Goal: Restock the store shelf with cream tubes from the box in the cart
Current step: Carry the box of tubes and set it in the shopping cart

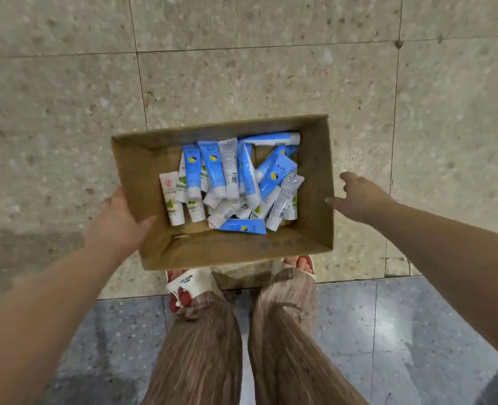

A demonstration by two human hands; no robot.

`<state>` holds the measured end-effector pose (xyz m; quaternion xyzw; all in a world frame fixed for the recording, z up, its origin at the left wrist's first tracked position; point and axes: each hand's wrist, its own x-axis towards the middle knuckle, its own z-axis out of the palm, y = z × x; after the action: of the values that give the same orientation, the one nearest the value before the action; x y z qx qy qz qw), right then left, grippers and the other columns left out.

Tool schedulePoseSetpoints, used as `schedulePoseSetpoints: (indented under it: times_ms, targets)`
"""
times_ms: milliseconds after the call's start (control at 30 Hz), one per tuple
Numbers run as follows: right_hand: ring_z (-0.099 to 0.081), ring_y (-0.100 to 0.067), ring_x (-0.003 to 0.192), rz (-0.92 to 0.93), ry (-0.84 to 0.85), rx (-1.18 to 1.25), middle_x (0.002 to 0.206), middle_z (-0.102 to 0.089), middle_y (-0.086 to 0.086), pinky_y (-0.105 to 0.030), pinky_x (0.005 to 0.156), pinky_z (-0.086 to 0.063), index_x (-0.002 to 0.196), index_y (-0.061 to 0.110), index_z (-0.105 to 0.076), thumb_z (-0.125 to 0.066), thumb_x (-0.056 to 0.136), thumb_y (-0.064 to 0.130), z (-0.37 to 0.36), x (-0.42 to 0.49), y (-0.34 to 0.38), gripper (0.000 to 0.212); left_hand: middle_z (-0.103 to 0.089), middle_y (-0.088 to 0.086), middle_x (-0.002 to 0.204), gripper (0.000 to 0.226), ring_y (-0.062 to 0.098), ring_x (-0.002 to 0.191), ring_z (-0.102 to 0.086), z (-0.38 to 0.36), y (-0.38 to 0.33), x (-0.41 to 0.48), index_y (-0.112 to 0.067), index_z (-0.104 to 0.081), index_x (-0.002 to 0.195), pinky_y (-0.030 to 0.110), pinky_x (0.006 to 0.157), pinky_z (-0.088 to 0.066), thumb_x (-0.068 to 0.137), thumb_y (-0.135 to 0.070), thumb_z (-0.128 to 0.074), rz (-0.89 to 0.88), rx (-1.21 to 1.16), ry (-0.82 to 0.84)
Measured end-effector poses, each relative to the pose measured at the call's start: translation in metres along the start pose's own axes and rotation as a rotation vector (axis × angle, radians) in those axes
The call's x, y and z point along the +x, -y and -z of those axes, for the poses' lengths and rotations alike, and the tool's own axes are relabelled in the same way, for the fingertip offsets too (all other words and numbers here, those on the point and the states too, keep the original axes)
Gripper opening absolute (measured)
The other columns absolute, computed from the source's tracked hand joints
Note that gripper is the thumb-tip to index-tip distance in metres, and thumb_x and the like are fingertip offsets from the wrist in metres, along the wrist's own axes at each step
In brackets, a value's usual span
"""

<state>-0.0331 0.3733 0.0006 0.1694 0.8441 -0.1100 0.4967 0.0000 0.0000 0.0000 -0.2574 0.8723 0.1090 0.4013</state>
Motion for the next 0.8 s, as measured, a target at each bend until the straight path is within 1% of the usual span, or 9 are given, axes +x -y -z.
schedulePoseSetpoints:
  times_ms: [67,100,167,233,333,433,567,700,800]
  targets:
    - [-0.050,-0.035,0.122,-0.030,-0.011,0.055,0.134,-0.051,-0.018,-0.039,0.094,-0.043,0.140,0.006,-0.032,-0.058,0.091,0.035,-0.013,0.013,0.001,0.063,-0.032,0.020,0.147,0.084,0.039,0.133,-0.035,-0.012,0.007,0.013,-0.009,-0.016,0.147,0.052,0.107,-0.033,0.084,-0.035,-0.066,0.065,-0.033,-0.054]
    - [-0.050,-0.035,0.121,-0.046,-0.014,0.094,0.133,-0.052,-0.018,-0.039,0.093,-0.043,0.140,0.007,-0.034,-0.059,0.091,0.035,-0.019,0.018,0.001,0.062,-0.034,0.020,0.146,0.083,0.040,0.131,-0.037,-0.019,0.011,0.020,-0.009,-0.018,0.146,0.053,0.106,-0.035,0.084,-0.035,-0.066,0.098,-0.075,-0.048]
    - [-0.052,-0.034,0.118,-0.078,-0.019,0.199,0.129,-0.055,-0.016,-0.038,0.091,-0.043,0.134,0.007,-0.041,-0.061,0.089,0.032,-0.032,0.027,0.003,0.055,-0.044,0.019,0.140,0.073,0.040,0.124,-0.045,-0.031,0.015,0.030,-0.011,-0.027,0.142,0.051,0.102,-0.040,0.085,-0.033,-0.066,0.153,-0.224,-0.015]
    - [-0.054,-0.034,0.115,-0.115,-0.053,0.337,0.126,-0.057,-0.015,-0.040,0.092,-0.046,0.129,0.008,-0.045,-0.062,0.089,0.027,-0.043,0.033,0.003,0.047,-0.052,0.018,0.133,0.061,0.040,0.117,-0.052,-0.043,0.020,0.036,-0.011,-0.037,0.137,0.049,0.097,-0.045,0.086,-0.031,-0.065,0.193,-0.333,-0.012]
    - [-0.057,-0.036,0.108,-0.140,-0.089,0.433,0.121,-0.058,-0.015,-0.048,0.088,-0.051,0.127,0.010,-0.048,-0.056,0.092,0.020,-0.050,0.037,0.003,0.037,-0.057,0.017,0.125,0.046,0.040,0.108,-0.056,-0.051,0.030,0.042,-0.011,-0.044,0.131,0.053,0.091,-0.049,0.090,-0.025,-0.060,0.227,-0.431,-0.023]
    - [-0.059,-0.035,0.101,-0.143,-0.123,0.506,0.116,-0.061,-0.013,-0.048,0.082,-0.054,0.127,0.013,-0.051,-0.051,0.094,0.016,-0.049,0.032,0.002,0.034,-0.059,0.016,0.119,0.036,0.041,0.101,-0.058,-0.050,0.035,0.043,-0.013,-0.049,0.126,0.055,0.088,-0.050,0.092,-0.019,-0.053,0.218,-0.468,-0.025]
    - [-0.057,-0.028,0.094,-0.151,-0.168,0.571,0.118,-0.062,-0.011,-0.046,0.084,-0.053,0.127,0.015,-0.053,-0.051,0.094,0.016,-0.038,-0.005,-0.001,0.033,-0.059,0.016,0.116,0.032,0.040,0.102,-0.057,-0.030,0.035,0.013,-0.008,-0.049,0.126,0.051,0.087,-0.050,0.094,-0.014,-0.050,0.206,-0.510,-0.028]
    - [-0.058,-0.029,0.098,-0.173,-0.181,0.570,0.119,-0.062,-0.011,-0.047,0.087,-0.052,0.127,0.016,-0.053,-0.053,0.094,0.018,-0.010,-0.072,-0.002,0.034,-0.062,0.017,0.107,0.026,0.038,0.096,-0.059,0.015,0.040,-0.045,-0.007,-0.056,0.117,0.045,0.082,-0.051,0.092,-0.014,-0.052,0.160,-0.457,-0.048]
    - [-0.056,-0.028,0.092,-0.164,-0.176,0.568,0.118,-0.062,-0.012,-0.040,0.081,-0.051,0.128,0.015,-0.053,-0.051,0.094,0.016,0.023,-0.134,0.005,0.033,-0.065,0.019,0.106,0.025,0.039,0.095,-0.061,0.061,0.048,-0.094,-0.008,-0.058,0.114,0.046,0.084,-0.052,0.090,-0.015,-0.054,0.144,-0.459,-0.047]
